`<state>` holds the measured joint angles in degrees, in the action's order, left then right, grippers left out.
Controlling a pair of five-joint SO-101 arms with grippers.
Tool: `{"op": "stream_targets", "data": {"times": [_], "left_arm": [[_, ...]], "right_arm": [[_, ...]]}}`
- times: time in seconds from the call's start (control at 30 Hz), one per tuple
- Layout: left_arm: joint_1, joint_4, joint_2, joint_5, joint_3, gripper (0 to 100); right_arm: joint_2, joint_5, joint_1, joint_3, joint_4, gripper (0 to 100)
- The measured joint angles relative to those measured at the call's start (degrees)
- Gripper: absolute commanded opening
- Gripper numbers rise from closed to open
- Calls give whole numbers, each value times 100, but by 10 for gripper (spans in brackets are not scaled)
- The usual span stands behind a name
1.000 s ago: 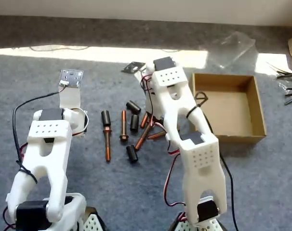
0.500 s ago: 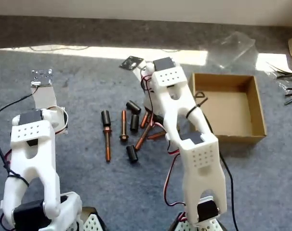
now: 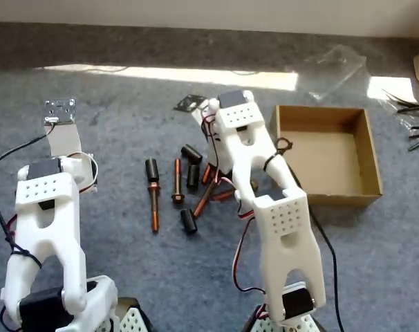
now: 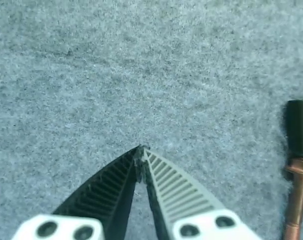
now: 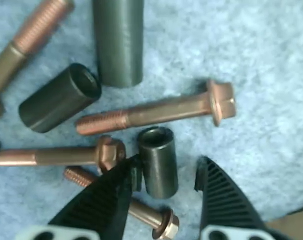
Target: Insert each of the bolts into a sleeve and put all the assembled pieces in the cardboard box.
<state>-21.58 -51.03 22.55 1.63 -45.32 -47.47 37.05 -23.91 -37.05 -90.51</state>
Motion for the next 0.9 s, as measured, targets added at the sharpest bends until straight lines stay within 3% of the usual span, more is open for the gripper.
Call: {"op": "stream_targets", "data": {"times": [0.3, 0.43, 0.9], "left_arm": [[0, 0, 0, 0, 0, 11], [0, 0, -18, 0, 0, 11], [0, 0, -18, 0, 0, 11]], "right_arm": [[-141, -18, 35, -70, 299, 70], [9, -466, 132, 0, 352, 4], [141, -774, 440, 53, 712, 5]]}}
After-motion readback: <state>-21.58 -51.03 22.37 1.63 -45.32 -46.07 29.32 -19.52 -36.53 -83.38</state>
